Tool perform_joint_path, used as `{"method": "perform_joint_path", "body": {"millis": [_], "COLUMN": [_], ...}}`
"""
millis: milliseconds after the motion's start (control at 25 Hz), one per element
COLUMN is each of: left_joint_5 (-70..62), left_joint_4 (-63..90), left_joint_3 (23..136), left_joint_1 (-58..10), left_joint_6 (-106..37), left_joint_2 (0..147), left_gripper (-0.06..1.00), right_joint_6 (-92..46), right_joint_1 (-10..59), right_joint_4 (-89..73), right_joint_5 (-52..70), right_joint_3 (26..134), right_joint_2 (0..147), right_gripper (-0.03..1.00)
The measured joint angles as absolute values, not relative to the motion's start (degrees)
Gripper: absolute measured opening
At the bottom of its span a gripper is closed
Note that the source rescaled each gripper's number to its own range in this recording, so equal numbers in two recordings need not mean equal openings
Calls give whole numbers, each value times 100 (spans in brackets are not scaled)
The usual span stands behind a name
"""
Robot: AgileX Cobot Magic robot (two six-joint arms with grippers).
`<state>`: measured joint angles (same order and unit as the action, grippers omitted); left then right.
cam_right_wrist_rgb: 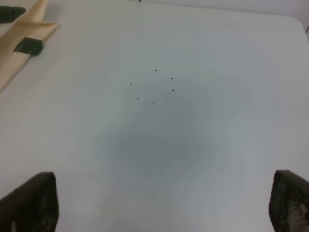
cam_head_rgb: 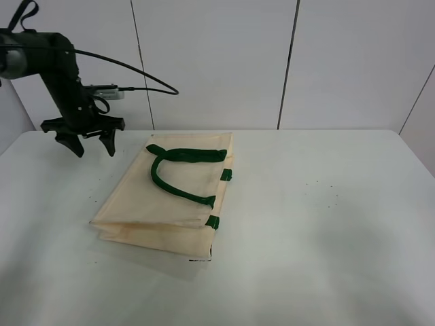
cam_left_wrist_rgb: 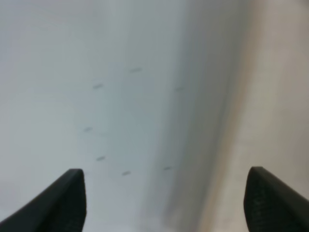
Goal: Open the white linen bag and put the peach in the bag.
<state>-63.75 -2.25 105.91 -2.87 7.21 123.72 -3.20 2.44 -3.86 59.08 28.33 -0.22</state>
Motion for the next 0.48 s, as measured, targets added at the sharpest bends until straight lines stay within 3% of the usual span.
{"method": "perform_joint_path", "body": {"millis": [240,480], "left_joint_5": [-6532,-6701], "left_joint_4": [-110,-69], "left_joint_3": [10491,9047], "left_joint_1": [-52,-52], "left_joint_6": [670,641], "left_joint_2": [12132,10723], "left_gripper": [94,94], "right_joint_6": [-320,-320], "right_joint_1": [244,244], "right_joint_4": [-386,-390], "right_joint_5": [5908,5908], "right_joint_3": [2833,2833], "right_joint_2": [-22,-22], "right_gripper": [97,97]}}
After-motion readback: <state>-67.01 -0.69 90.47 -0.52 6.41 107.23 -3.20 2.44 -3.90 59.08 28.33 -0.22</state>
